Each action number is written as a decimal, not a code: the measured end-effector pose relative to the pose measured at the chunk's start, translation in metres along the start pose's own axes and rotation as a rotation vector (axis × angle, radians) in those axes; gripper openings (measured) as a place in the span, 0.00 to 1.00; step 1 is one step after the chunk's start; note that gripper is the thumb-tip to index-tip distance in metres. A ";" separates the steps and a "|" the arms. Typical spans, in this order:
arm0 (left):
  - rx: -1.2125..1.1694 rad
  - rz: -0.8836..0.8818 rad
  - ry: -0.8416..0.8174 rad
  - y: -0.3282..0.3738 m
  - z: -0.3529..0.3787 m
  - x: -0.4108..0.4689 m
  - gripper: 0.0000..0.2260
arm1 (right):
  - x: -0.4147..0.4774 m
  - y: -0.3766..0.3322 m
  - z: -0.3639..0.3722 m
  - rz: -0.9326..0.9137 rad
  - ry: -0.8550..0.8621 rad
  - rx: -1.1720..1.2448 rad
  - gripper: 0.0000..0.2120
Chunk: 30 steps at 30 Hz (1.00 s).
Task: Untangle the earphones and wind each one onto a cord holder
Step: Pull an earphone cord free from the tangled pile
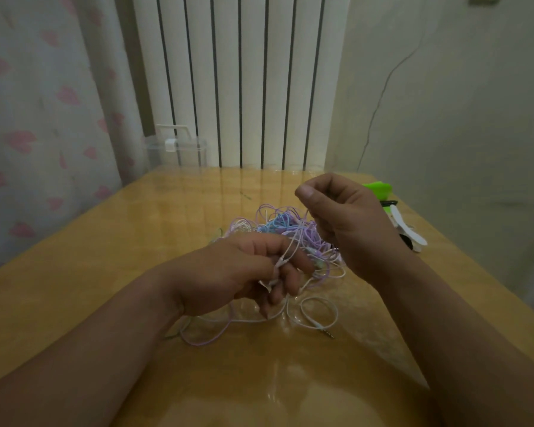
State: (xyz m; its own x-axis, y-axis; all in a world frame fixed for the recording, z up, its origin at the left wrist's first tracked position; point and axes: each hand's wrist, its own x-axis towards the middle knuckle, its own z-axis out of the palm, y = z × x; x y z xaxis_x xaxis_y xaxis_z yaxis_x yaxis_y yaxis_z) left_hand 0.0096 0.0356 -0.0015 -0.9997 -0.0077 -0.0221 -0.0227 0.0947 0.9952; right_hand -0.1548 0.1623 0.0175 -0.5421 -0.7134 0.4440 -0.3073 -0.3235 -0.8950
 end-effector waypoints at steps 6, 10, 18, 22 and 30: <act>-0.088 0.027 0.114 0.002 0.001 0.002 0.10 | 0.001 0.002 -0.005 0.012 0.061 0.005 0.05; 0.166 0.024 0.204 0.001 0.000 0.001 0.10 | 0.001 0.001 -0.009 0.002 0.074 0.032 0.05; 0.131 0.101 0.043 0.004 0.004 -0.002 0.10 | 0.004 0.004 -0.007 0.035 0.050 0.090 0.05; -0.081 0.256 0.158 0.010 0.004 -0.001 0.15 | 0.001 0.011 -0.002 0.094 0.017 0.072 0.08; 0.040 0.374 0.610 0.003 -0.014 0.007 0.18 | -0.013 0.018 0.030 0.041 -0.148 -0.419 0.08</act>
State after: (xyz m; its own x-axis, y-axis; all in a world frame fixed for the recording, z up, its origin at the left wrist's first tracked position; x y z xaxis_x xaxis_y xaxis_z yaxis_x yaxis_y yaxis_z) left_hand 0.0029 0.0219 0.0031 -0.7593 -0.5220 0.3885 0.3092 0.2359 0.9213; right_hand -0.1303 0.1471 -0.0053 -0.4520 -0.8117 0.3700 -0.5949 -0.0347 -0.8030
